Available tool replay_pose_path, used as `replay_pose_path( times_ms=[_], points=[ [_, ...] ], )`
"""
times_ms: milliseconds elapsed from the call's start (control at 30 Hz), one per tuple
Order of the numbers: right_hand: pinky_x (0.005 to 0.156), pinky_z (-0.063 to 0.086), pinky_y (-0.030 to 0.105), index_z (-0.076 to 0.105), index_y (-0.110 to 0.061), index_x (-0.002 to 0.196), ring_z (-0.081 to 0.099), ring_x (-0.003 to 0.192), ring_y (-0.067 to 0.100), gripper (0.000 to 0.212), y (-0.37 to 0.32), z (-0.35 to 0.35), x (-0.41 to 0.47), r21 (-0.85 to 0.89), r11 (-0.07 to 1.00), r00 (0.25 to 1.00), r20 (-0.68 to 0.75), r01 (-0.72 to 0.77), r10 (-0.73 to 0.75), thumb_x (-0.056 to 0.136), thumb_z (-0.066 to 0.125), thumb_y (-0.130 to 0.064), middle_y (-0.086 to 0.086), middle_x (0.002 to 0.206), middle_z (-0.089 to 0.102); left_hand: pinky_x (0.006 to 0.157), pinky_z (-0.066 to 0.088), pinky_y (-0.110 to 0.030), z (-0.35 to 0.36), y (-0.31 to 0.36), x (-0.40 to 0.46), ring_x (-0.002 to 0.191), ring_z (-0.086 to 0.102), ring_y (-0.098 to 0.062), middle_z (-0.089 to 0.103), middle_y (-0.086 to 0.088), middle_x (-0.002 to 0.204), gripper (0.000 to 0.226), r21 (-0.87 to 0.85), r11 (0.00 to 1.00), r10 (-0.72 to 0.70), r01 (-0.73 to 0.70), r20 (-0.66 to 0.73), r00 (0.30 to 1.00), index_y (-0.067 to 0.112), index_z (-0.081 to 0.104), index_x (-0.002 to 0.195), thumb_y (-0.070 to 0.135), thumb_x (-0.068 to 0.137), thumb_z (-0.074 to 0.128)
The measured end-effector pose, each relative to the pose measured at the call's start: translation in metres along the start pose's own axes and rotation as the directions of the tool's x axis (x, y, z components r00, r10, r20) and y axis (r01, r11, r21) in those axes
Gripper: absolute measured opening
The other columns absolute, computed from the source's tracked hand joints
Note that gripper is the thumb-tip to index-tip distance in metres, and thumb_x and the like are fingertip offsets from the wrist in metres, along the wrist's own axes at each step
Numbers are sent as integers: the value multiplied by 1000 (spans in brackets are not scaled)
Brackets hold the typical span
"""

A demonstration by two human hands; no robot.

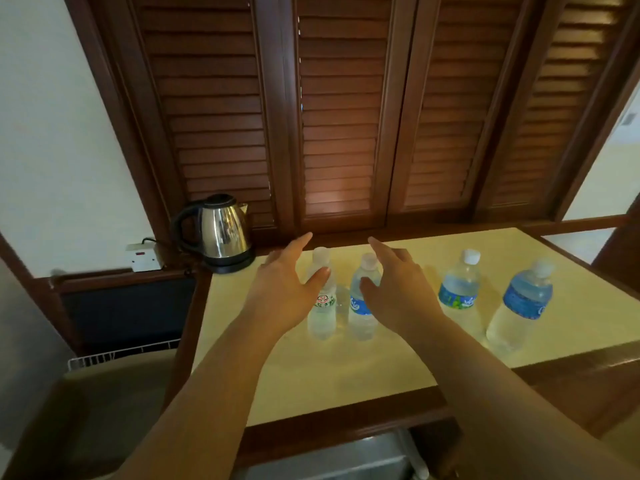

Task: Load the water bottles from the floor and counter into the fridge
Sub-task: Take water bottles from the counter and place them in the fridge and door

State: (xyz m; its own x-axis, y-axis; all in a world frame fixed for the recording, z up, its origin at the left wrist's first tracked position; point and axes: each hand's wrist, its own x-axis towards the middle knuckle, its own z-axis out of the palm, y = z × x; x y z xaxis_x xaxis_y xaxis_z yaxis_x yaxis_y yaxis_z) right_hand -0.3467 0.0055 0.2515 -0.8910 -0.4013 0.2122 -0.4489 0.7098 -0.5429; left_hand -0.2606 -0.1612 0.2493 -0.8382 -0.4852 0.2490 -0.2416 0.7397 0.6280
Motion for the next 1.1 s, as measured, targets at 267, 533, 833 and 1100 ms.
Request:
replay_pose_path(
  times_ms=[267,533,833,1100],
  points=[
    [74,38,29,61,-30,131,57,87,23,31,15,26,32,-29,999,998,-64,-15,13,100,60,-26,4,117,59,90,53,-31,27,-17,52,112,65,-14,70,9,120,40,-39,997,74,-73,11,997,40,62,130,57,94,59],
    [71,49,25,58,-25,118,56,81,11,24,38,12,-48,81,995,988,-146,53,-41,96,67,-27,-8,110,51,75,60,-37,20,-12,-42,91,71,-20,75,0,100,40,82,986,157,-144,-183,971,27,61,134,47,100,54],
    [70,40,-2,61,-30,113,56,87,-15,24,85,-7,-184,335,926,966,-241,172,-92,90,70,-31,-14,101,45,63,49,-11,2,0,-221,92,64,-1,72,7,115,41,111,994,32,15,-413,910,23,64,133,45,100,56],
    [65,41,9,63,-28,117,61,83,-4,29,162,101,-277,295,955,989,142,6,-51,89,70,-30,-15,102,53,49,51,-21,71,-57,-334,57,61,-2,70,9,78,35,132,981,-107,140,-233,967,27,69,126,44,96,62]
  ],
)
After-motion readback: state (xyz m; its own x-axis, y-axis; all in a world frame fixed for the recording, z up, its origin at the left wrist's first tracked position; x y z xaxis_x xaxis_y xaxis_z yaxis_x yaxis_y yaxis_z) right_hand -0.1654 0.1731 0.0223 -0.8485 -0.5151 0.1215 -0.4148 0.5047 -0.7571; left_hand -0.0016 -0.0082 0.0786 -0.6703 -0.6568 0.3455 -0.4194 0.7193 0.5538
